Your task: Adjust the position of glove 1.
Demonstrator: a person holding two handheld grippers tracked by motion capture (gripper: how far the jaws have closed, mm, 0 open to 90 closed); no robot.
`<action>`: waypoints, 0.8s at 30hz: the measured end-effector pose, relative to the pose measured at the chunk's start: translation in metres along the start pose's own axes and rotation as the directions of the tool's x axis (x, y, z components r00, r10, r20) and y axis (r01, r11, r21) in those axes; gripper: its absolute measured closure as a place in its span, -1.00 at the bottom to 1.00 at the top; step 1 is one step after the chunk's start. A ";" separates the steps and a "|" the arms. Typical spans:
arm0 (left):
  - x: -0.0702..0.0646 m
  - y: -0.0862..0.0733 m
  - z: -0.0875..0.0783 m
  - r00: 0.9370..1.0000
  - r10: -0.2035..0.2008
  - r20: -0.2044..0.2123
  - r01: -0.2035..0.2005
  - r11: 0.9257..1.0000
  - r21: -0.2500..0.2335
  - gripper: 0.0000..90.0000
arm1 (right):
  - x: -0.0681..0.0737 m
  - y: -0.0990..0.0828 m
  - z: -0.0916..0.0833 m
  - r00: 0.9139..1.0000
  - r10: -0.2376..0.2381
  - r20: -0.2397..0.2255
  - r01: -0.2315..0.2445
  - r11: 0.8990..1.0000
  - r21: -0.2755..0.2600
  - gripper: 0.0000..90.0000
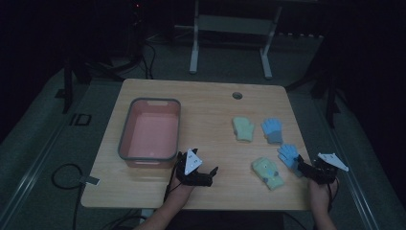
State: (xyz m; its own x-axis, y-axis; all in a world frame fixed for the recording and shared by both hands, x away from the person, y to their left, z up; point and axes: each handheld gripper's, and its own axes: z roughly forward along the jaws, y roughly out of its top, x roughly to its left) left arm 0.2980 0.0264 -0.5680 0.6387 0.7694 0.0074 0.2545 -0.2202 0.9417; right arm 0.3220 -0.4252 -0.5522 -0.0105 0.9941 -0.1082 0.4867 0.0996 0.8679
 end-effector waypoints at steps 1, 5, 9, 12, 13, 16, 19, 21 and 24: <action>0.000 0.000 0.000 1.000 -0.002 0.000 0.002 1.000 0.000 -0.97 | 0.001 0.000 0.000 1.000 -0.006 -0.003 0.006 1.000 0.002 -0.72; 0.002 0.000 0.000 1.000 -0.009 0.014 0.009 1.000 0.000 -0.97 | 0.000 0.001 0.001 1.000 -0.004 -0.008 0.004 1.000 0.012 -0.72; 0.001 0.000 0.000 1.000 -0.002 0.014 0.002 1.000 0.002 -0.97 | -0.001 0.002 0.002 1.000 0.002 -0.013 -0.002 1.000 0.020 -0.74; 0.000 0.000 0.000 1.000 0.002 0.010 -0.002 1.000 -0.001 -0.97 | -0.001 0.003 0.003 1.000 0.009 -0.022 -0.008 0.999 0.036 -0.74; 0.000 0.000 0.000 1.000 0.003 0.005 -0.003 1.000 -0.003 -0.97 | -0.001 0.003 0.004 1.000 0.007 -0.023 -0.006 0.999 0.040 -0.74; 0.001 0.000 0.000 1.000 0.004 0.008 -0.004 1.000 -0.006 -0.97 | 0.001 0.004 0.005 0.999 0.007 -0.051 -0.004 0.999 0.054 -0.75; 0.000 0.000 -0.001 1.000 0.014 0.007 -0.014 1.000 -0.014 -0.97 | 0.002 0.006 0.001 0.999 -0.003 -0.048 0.004 1.000 0.030 -0.75; -0.001 0.000 -0.001 1.000 0.026 0.008 -0.025 1.000 -0.013 -0.97 | 0.001 0.006 0.001 0.999 0.004 -0.045 -0.002 1.000 0.031 -0.75; -0.002 0.000 0.000 0.999 0.029 0.012 -0.029 1.000 -0.008 -0.97 | -0.001 0.008 -0.001 0.999 -0.005 -0.047 0.006 1.000 0.022 -0.75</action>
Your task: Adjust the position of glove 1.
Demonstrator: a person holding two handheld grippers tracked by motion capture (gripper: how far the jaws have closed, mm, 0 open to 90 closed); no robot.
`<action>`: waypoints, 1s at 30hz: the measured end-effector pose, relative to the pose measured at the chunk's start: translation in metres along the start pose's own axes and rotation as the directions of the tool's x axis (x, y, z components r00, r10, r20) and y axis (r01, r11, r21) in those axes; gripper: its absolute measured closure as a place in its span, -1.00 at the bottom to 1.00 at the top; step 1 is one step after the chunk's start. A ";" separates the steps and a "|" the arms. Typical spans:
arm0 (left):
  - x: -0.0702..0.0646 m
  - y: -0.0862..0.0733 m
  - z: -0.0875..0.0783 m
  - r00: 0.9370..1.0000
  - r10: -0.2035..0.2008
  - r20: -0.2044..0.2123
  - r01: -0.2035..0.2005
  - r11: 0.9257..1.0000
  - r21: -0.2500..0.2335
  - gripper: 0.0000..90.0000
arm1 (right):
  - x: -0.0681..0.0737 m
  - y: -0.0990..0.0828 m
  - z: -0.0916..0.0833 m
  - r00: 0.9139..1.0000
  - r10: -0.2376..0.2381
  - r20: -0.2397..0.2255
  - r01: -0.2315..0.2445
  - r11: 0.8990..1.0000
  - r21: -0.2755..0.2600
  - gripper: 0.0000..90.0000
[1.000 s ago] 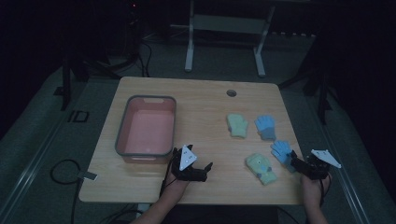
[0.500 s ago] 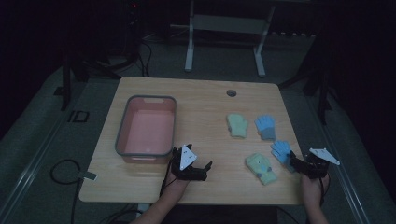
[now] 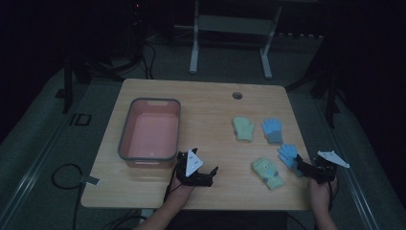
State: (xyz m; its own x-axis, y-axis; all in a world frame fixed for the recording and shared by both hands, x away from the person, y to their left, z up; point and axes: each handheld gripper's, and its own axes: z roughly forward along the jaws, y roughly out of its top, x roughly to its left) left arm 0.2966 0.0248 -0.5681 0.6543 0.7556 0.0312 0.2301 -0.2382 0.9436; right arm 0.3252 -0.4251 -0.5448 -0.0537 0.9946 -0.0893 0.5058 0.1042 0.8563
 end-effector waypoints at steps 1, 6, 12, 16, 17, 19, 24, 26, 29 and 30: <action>0.000 0.000 0.000 1.000 -0.001 -0.004 0.001 1.000 -0.001 -0.97 | 0.000 0.002 0.000 1.000 -0.010 0.001 0.010 1.000 -0.001 -0.75; 0.000 0.000 0.000 1.000 0.002 -0.004 -0.002 1.000 0.000 -0.97 | -0.002 0.007 -0.005 0.999 -0.032 0.010 0.032 0.999 -0.017 -0.75; 0.001 0.000 0.000 1.000 -0.006 -0.002 0.006 1.000 0.004 -0.97 | -0.002 0.014 -0.005 0.998 -0.019 -0.065 0.024 0.997 0.071 -0.66; 0.000 0.000 0.000 1.000 0.003 0.000 -0.003 1.000 0.000 -0.97 | 0.001 0.022 -0.006 0.997 -0.027 -0.074 0.034 0.995 0.097 -0.68; -0.001 0.000 0.000 1.000 0.005 0.000 -0.005 1.000 -0.001 -0.97 | 0.001 0.024 -0.007 0.997 -0.031 -0.077 0.039 0.994 0.097 -0.70; -0.001 0.000 0.000 1.000 0.007 0.002 -0.007 1.000 -0.002 -0.97 | 0.000 0.030 -0.009 0.996 -0.043 -0.076 0.050 0.995 0.092 -0.70; 0.000 0.000 0.000 1.000 -0.001 0.005 0.001 1.000 0.001 -0.97 | -0.003 0.050 -0.015 0.996 -0.026 -0.088 0.032 0.997 0.075 -0.70; 0.000 0.000 0.000 1.000 0.000 0.007 0.000 1.000 0.001 -0.97 | -0.003 0.059 -0.016 0.996 -0.025 -0.089 0.032 0.996 0.078 -0.72; 0.000 0.000 0.000 1.000 0.003 0.005 -0.003 1.000 0.001 -0.97 | -0.002 0.071 -0.014 0.999 -0.010 -0.045 0.015 0.995 0.094 -0.75; 0.000 0.000 0.000 1.000 0.004 0.005 -0.004 1.000 0.001 -0.97 | -0.002 0.074 -0.014 0.998 0.007 -0.065 -0.001 0.996 0.092 -0.76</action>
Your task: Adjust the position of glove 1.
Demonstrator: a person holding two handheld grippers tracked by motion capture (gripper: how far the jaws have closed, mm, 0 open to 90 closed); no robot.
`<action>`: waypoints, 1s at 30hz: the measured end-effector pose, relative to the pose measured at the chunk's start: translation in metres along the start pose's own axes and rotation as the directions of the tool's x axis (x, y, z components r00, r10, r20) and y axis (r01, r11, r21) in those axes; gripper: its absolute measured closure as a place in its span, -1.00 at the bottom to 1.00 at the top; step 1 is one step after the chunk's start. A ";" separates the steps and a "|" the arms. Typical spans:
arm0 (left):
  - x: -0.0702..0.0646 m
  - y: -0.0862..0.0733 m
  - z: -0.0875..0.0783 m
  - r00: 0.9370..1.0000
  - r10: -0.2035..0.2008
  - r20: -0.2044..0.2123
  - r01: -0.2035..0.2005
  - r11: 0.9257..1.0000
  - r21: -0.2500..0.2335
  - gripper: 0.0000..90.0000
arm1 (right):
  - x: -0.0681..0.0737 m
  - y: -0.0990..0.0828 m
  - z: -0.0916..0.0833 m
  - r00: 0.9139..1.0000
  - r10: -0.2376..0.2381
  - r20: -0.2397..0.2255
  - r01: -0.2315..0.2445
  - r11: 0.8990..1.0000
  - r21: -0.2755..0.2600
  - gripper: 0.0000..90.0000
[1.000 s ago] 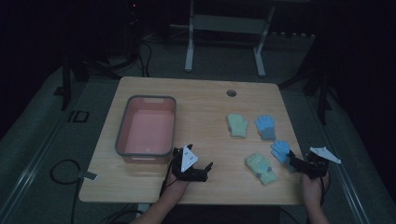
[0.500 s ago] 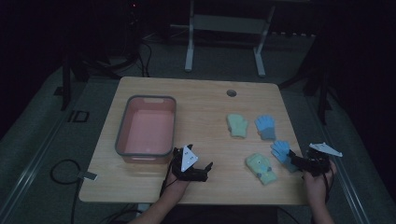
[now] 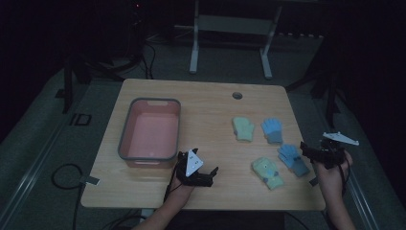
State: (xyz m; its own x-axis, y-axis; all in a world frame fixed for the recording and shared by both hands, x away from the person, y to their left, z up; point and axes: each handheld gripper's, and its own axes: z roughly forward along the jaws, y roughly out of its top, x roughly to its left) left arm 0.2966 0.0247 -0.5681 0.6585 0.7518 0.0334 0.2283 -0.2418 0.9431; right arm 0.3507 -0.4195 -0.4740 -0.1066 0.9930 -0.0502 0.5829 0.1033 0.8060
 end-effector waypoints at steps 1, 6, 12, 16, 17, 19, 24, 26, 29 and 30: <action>0.000 0.000 0.000 1.000 0.001 0.000 -0.001 1.000 0.000 -0.97 | 0.000 0.003 -0.001 1.000 0.007 -0.011 -0.007 1.000 -0.012 -0.76; 0.000 0.000 0.000 1.000 -0.001 -0.002 0.001 1.000 -0.001 -0.97 | 0.006 0.018 -0.003 1.000 -0.002 -0.020 0.001 0.999 -0.041 -0.76; 0.000 0.000 0.000 1.000 0.001 -0.001 -0.001 1.000 -0.001 -0.97 | 0.017 0.035 -0.003 0.999 -0.020 -0.048 0.018 0.999 -0.042 -0.75; -0.001 0.000 0.000 1.000 0.004 0.000 -0.004 1.000 -0.001 -0.97 | 0.029 0.047 -0.003 0.997 -0.042 -0.065 0.038 0.998 -0.058 -0.70; -0.001 0.000 0.000 1.000 0.005 0.000 -0.005 1.000 -0.001 -0.97 | 0.032 0.049 -0.002 0.997 -0.047 -0.069 0.043 0.997 -0.060 -0.70; -0.001 0.000 0.000 1.000 0.007 0.000 -0.007 1.000 -0.002 -0.97 | 0.039 0.055 -0.001 0.995 -0.063 -0.075 0.058 0.996 -0.063 -0.70; -0.001 0.000 0.000 1.000 0.008 0.002 -0.008 1.000 0.000 -0.97 | 0.056 0.068 0.003 0.991 -0.099 -0.094 0.093 0.993 -0.067 -0.70; -0.001 0.000 0.000 1.000 0.007 0.003 -0.007 1.000 0.000 -0.97 | 0.063 0.073 0.005 0.989 -0.106 -0.105 0.098 0.993 -0.072 -0.70; -0.001 0.000 -0.001 1.000 0.003 0.009 -0.003 1.000 -0.002 -0.97 | 0.073 0.078 0.009 0.986 -0.115 -0.122 0.107 0.992 -0.072 -0.70; 0.000 0.000 -0.001 1.000 0.002 0.009 -0.002 1.000 -0.003 -0.97 | 0.077 0.079 0.011 0.984 -0.126 -0.125 0.118 0.990 -0.071 -0.70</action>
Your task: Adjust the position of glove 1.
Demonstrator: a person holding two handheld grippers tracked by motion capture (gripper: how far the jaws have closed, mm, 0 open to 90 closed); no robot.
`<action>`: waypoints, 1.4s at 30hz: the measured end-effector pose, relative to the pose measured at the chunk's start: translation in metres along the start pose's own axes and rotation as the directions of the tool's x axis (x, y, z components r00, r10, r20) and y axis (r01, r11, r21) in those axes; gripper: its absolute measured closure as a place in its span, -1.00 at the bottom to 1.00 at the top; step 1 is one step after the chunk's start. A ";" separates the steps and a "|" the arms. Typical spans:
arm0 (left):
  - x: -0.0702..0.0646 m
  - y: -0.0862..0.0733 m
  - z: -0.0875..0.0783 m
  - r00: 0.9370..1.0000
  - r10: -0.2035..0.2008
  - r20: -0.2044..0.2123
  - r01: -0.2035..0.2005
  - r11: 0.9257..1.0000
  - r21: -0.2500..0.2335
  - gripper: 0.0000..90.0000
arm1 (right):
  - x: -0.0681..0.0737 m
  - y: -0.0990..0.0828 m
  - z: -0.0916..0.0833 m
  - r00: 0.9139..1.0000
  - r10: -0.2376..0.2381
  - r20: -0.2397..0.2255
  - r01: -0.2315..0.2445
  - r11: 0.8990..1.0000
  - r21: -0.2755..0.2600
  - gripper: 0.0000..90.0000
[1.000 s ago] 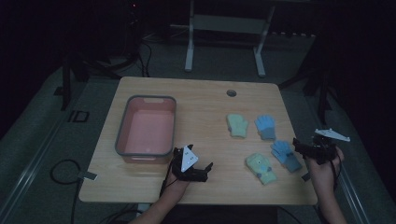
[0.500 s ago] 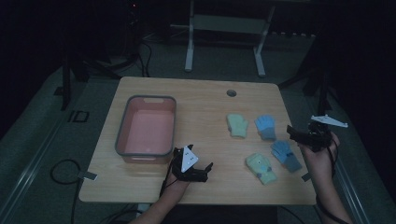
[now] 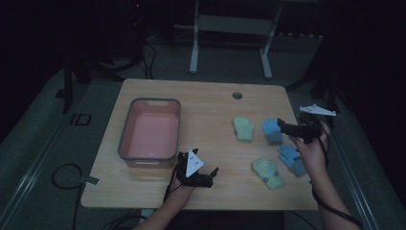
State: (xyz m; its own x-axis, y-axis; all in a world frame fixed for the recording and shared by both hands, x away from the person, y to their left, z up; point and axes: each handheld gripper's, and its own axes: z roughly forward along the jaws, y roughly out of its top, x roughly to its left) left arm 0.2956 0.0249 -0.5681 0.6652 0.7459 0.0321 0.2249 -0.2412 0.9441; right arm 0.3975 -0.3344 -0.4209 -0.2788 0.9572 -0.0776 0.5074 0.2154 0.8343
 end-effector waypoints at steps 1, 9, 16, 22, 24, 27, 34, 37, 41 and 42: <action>0.000 0.000 0.000 1.000 -0.001 -0.001 0.001 1.000 -0.001 -0.97 | 0.003 0.001 0.002 1.000 -0.008 0.000 0.008 1.000 0.004 -0.70; -0.001 0.000 0.000 1.000 0.009 -0.003 -0.009 1.000 0.000 -0.97 | 0.030 0.011 0.025 0.997 -0.011 -0.080 0.014 0.999 0.036 -0.67; -0.001 0.000 0.001 1.000 0.008 0.007 -0.008 1.000 0.009 -0.97 | 0.056 0.015 0.047 0.994 -0.014 -0.107 0.020 0.998 0.058 -0.63; -0.001 0.000 0.000 1.000 0.011 0.005 -0.011 1.000 0.004 -0.97 | 0.073 0.014 0.070 0.994 -0.020 -0.109 0.031 0.995 0.092 -0.50; -0.002 0.000 0.000 1.000 0.012 0.005 -0.012 1.000 0.003 -0.97 | 0.078 0.013 0.077 0.993 -0.021 -0.117 0.034 0.994 0.108 -0.50; -0.001 0.000 0.000 1.000 0.011 0.005 -0.011 1.000 0.004 -0.97 | 0.084 0.013 0.088 0.994 -0.024 -0.108 0.040 0.989 0.141 -0.46; -0.002 0.000 0.000 1.000 0.012 0.012 -0.012 1.000 0.004 -0.97 | 0.086 0.010 0.113 0.996 0.006 -0.090 0.014 0.975 0.221 -0.29; -0.002 0.000 0.000 1.000 0.013 0.013 -0.013 1.000 0.005 -0.97 | 0.087 0.006 0.125 0.995 0.027 -0.098 0.001 0.963 0.269 -0.17; -0.002 0.000 0.000 1.000 0.013 0.014 -0.013 1.000 0.005 -0.97 | 0.086 -0.001 0.139 0.996 0.031 -0.086 -0.001 0.946 0.324 -0.11; -0.001 0.000 0.000 1.000 0.013 0.014 -0.013 1.000 0.005 -0.97 | 0.086 -0.002 0.141 0.996 0.036 -0.077 -0.008 0.944 0.331 -0.08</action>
State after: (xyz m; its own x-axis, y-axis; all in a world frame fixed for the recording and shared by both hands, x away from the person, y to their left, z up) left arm 0.2946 0.0238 -0.5681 0.6780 0.7340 0.0393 0.2202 -0.2538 0.9419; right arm 0.4878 -0.2257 -0.5067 -0.3225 0.9465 -0.0050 0.7508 0.2591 0.6076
